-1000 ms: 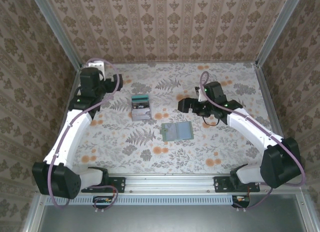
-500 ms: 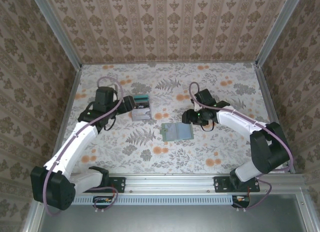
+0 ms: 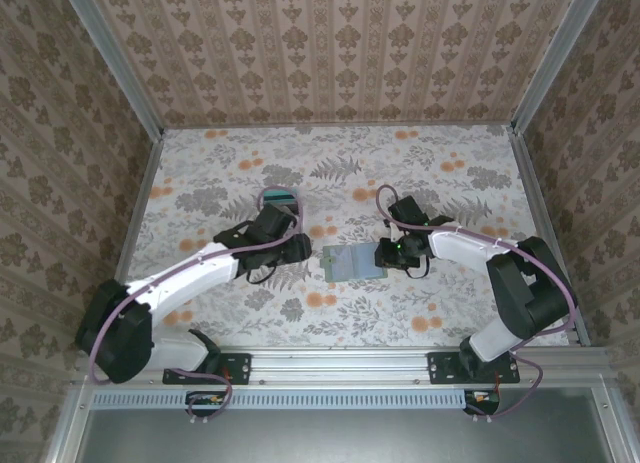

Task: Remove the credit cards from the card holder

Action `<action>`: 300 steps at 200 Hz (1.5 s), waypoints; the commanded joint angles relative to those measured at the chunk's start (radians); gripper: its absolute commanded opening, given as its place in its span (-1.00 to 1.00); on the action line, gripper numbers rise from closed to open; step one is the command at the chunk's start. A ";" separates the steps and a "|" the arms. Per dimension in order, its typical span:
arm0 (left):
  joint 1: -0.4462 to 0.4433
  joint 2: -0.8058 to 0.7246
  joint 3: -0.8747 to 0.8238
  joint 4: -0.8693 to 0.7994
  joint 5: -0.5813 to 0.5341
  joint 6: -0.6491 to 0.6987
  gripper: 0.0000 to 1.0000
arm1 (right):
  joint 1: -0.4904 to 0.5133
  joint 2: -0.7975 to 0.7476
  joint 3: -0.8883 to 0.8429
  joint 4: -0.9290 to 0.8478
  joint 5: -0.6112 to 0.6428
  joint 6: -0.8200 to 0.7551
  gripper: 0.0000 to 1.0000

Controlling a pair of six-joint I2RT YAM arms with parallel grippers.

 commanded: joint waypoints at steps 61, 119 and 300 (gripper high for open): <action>-0.095 0.218 0.120 0.083 0.154 -0.003 -0.05 | 0.023 0.032 -0.045 0.039 0.043 0.064 -0.68; -0.133 0.320 0.154 0.092 0.180 -0.012 -0.21 | 0.029 0.021 -0.057 0.044 0.027 0.097 -0.66; -0.154 0.465 0.251 -0.034 0.157 0.024 -0.34 | 0.029 0.036 -0.066 0.056 0.026 0.102 -0.65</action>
